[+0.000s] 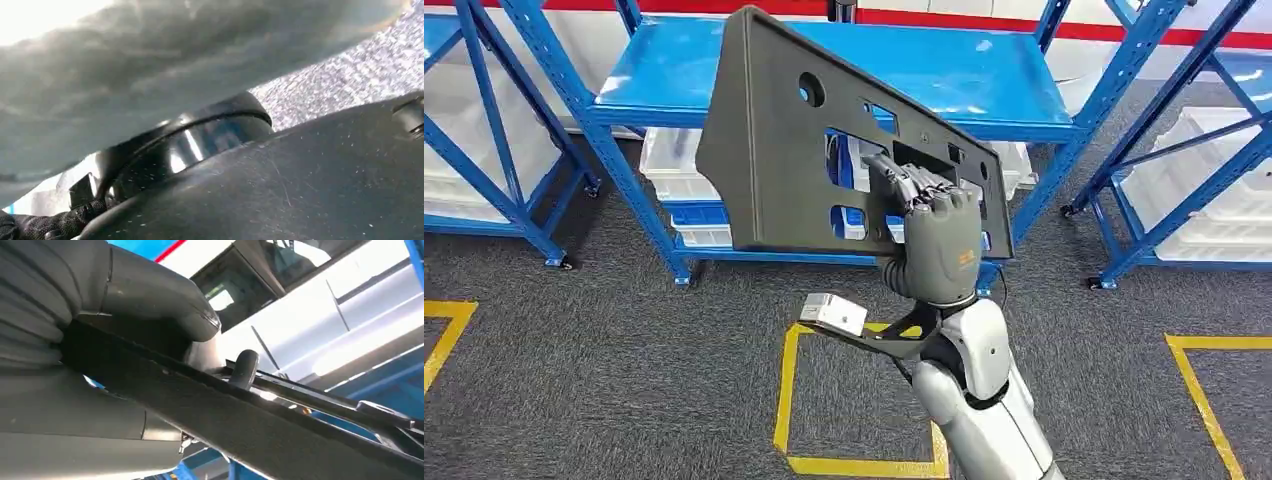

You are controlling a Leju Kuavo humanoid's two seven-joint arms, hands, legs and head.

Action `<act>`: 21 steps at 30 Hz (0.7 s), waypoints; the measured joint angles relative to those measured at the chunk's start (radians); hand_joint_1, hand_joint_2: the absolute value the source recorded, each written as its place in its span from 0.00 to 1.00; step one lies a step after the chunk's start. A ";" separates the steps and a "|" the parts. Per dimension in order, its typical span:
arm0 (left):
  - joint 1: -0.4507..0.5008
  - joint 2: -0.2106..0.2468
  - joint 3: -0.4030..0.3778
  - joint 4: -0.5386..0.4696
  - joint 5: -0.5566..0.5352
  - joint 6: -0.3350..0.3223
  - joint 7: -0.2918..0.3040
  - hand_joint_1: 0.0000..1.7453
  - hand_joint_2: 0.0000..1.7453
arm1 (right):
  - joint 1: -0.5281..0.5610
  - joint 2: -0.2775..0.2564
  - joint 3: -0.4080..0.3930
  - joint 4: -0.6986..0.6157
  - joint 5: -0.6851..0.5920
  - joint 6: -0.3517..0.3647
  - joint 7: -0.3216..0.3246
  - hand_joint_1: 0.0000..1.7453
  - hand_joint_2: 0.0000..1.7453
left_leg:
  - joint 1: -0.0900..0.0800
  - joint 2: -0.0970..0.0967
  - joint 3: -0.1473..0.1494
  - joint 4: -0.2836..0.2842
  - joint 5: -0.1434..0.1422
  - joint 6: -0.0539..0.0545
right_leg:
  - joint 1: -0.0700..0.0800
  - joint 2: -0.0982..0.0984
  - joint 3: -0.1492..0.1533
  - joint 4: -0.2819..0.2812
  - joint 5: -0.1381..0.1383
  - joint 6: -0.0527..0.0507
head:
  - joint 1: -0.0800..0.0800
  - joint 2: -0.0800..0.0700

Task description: Take the parts from the cabinet and place them on the table.

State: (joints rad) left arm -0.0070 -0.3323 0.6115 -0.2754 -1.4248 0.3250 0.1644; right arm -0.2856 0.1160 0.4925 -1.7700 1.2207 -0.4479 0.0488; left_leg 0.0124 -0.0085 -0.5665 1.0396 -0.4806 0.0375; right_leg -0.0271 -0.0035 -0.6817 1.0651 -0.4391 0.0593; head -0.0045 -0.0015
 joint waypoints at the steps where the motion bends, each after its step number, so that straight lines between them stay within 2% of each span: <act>1: 0.000 -0.002 0.003 0.000 -0.005 -0.001 -0.008 0.00 0.00 | 0.000 0.000 0.002 0.018 0.003 -0.010 0.001 1.00 1.00 | -0.003 0.000 -0.050 0.001 0.039 0.004 | 0.004 0.001 -0.052 0.189 -0.130 -0.016 | 0.004 0.000; 2: 0.000 -0.002 0.006 0.000 -0.006 0.000 -0.010 0.00 0.00 | 0.001 0.000 0.002 0.031 0.003 -0.020 0.000 1.00 1.00 | -0.006 0.003 -0.079 0.002 0.060 0.004 | 0.005 0.001 -0.054 0.269 -0.138 -0.004 | 0.003 0.000; 3: 0.000 -0.003 0.010 0.001 -0.006 0.002 -0.016 0.00 0.00 | 0.001 0.000 0.002 0.041 0.003 -0.022 0.000 1.00 1.00 | -0.008 0.006 -0.113 0.003 0.087 0.002 | 0.007 0.001 0.018 0.217 -0.079 0.018 | 0.003 0.000; 4: -0.002 -0.009 0.016 0.001 -0.006 0.002 -0.019 0.00 0.00 | -0.002 0.008 0.004 0.045 0.015 -0.016 0.003 1.00 1.00 | -0.012 0.007 -0.146 0.003 0.132 -0.014 | 0.026 0.000 0.234 -0.082 -0.113 -0.013 | -0.002 0.000; 5: -0.001 -0.010 0.024 0.003 -0.009 -0.001 -0.024 0.00 0.00 | -0.003 0.009 0.007 0.052 0.020 -0.016 0.005 1.00 1.00 | -0.009 0.004 -0.145 -0.023 0.173 -0.038 | 0.015 0.002 0.199 -0.088 -0.074 -0.032 | 0.003 0.000; 6: -0.001 -0.010 0.026 0.003 -0.009 0.000 -0.024 0.00 0.00 | -0.004 0.011 0.008 0.055 0.021 -0.016 0.005 1.00 1.00 | -0.008 0.003 -0.157 -0.002 0.122 -0.041 | 0.010 0.001 0.187 -0.087 -0.060 -0.040 | 0.001 0.000; 7: -0.001 -0.010 0.028 0.003 -0.009 0.000 -0.025 0.00 0.00 | -0.003 0.012 0.009 0.056 0.021 -0.016 0.005 1.00 1.00 | -0.006 0.004 -0.167 0.041 0.056 -0.044 | 0.009 0.000 0.178 -0.086 -0.049 -0.051 | -0.004 0.000; 8: -0.002 -0.010 0.029 0.003 -0.009 0.000 -0.026 0.00 0.00 | -0.002 0.013 0.010 0.059 0.021 -0.016 0.005 1.00 1.00 | -0.003 0.004 -0.181 0.114 -0.012 -0.050 | 0.009 0.000 0.169 -0.085 -0.035 -0.052 | -0.007 0.000; 9: -0.002 -0.010 0.030 0.003 -0.009 0.000 -0.026 0.00 0.00 | -0.001 0.013 0.010 0.061 0.021 -0.016 0.005 1.00 1.00 | -0.002 0.005 -0.196 0.193 -0.059 -0.056 | 0.009 0.000 0.154 -0.084 -0.023 -0.052 | -0.005 0.000; 10: -0.002 -0.010 0.031 0.003 -0.009 0.000 -0.026 0.00 0.00 | 0.000 0.013 0.010 0.064 0.021 -0.016 0.005 1.00 1.00 | 0.000 0.005 -0.206 0.271 -0.079 -0.061 | 0.010 -0.001 0.137 -0.081 -0.012 -0.050 | -0.005 0.000; 11: -0.002 -0.010 0.032 0.003 -0.009 0.000 -0.026 0.00 0.00 | 0.001 0.013 0.010 0.067 0.021 -0.016 0.005 1.00 1.00 | 0.002 0.005 -0.200 0.306 -0.067 -0.064 | 0.009 -0.002 0.121 -0.078 -0.001 -0.048 | -0.006 0.000; 12: -0.002 -0.010 0.032 0.003 -0.009 0.000 -0.026 0.00 0.00 | 0.002 0.013 0.010 0.069 0.021 -0.016 0.005 1.00 1.00 | 0.005 0.005 -0.173 0.295 -0.038 -0.067 | 0.007 -0.002 0.106 -0.073 0.006 -0.043 | -0.006 0.000; 13: -0.003 -0.010 0.032 0.003 -0.009 0.000 -0.026 0.00 0.00 | 0.003 0.013 0.010 0.071 0.021 -0.016 0.005 1.00 1.00 | 0.010 0.005 -0.124 0.245 -0.004 -0.072 | 0.003 -0.002 0.091 -0.067 0.013 -0.035 | -0.006 0.000; 14: -0.003 -0.010 0.032 0.003 -0.009 0.000 -0.026 0.00 0.00 | 0.003 0.013 0.010 0.072 0.021 -0.017 0.005 1.00 1.00 | 0.014 0.005 -0.066 0.175 0.015 -0.077 | -0.001 -0.002 0.079 -0.058 0.017 -0.032 | -0.005 0.000; 15: -0.005 -0.010 0.032 0.003 -0.009 0.001 -0.026 0.00 0.00 | 0.002 0.013 0.010 0.072 0.021 -0.017 0.005 1.00 1.00 | 0.021 0.003 0.001 0.078 -0.011 -0.087 | 0.000 -0.002 0.067 -0.043 0.020 -0.026 | -0.007 0.000; 16: -0.006 -0.011 0.033 0.003 -0.009 0.001 -0.027 0.00 0.00 | 0.002 0.013 0.010 0.071 0.021 -0.018 0.005 1.00 1.00 | 0.012 -0.006 0.037 0.022 -0.043 -0.090 | 0.008 -0.001 0.051 -0.034 0.025 -0.020 | -0.013 0.000; 17: -0.006 -0.011 0.033 0.003 -0.010 0.001 -0.027 0.00 0.00 | 0.003 0.013 0.011 0.072 0.022 -0.018 0.005 1.00 1.00 | 0.011 -0.011 0.024 0.026 -0.041 -0.073 | 0.008 -0.001 0.050 -0.032 0.032 -0.010 | -0.007 0.000; 18: -0.006 -0.011 0.033 0.004 -0.010 0.000 -0.029 0.00 0.00 | 0.002 0.013 0.012 0.072 0.024 -0.018 0.005 1.00 1.00 | 0.007 -0.010 0.018 0.026 -0.038 -0.066 | 0.008 0.000 0.047 -0.034 0.041 0.000 | -0.006 0.000; 19: -0.006 -0.011 0.033 0.004 -0.010 0.001 -0.029 0.00 0.00 | 0.001 0.014 0.012 0.072 0.024 -0.018 0.005 1.00 1.00 | 0.001 -0.010 0.012 0.026 -0.031 -0.055 | 0.007 0.000 0.043 -0.038 0.050 0.008 | -0.005 0.000; 20: -0.005 -0.011 0.033 0.005 -0.010 0.001 -0.029 0.00 0.00 | 0.003 0.013 0.013 0.072 0.024 -0.017 0.006 1.00 1.00 | 0.000 -0.007 -0.001 0.019 -0.017 -0.036 | 0.005 -0.001 0.034 -0.040 0.059 0.016 | -0.005 0.000; 21: -0.006 -0.012 0.034 0.009 -0.010 0.001 -0.029 0.00 0.00 | 0.003 0.013 0.013 0.072 0.024 -0.017 0.009 1.00 1.00 | 0.003 -0.002 -0.010 0.017 -0.003 -0.019 | -0.001 0.000 0.022 -0.027 0.034 0.013 | -0.006 0.000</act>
State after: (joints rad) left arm -0.0133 -0.3441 0.6451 -0.2666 -1.4351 0.3262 0.1358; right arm -0.2830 0.1289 0.5055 -1.6976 1.2448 -0.4646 0.0576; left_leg 0.0150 -0.0109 -0.5765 1.0569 -0.4838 0.0188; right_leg -0.0281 -0.0036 -0.6601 1.0383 -0.4055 0.0718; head -0.0107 -0.0015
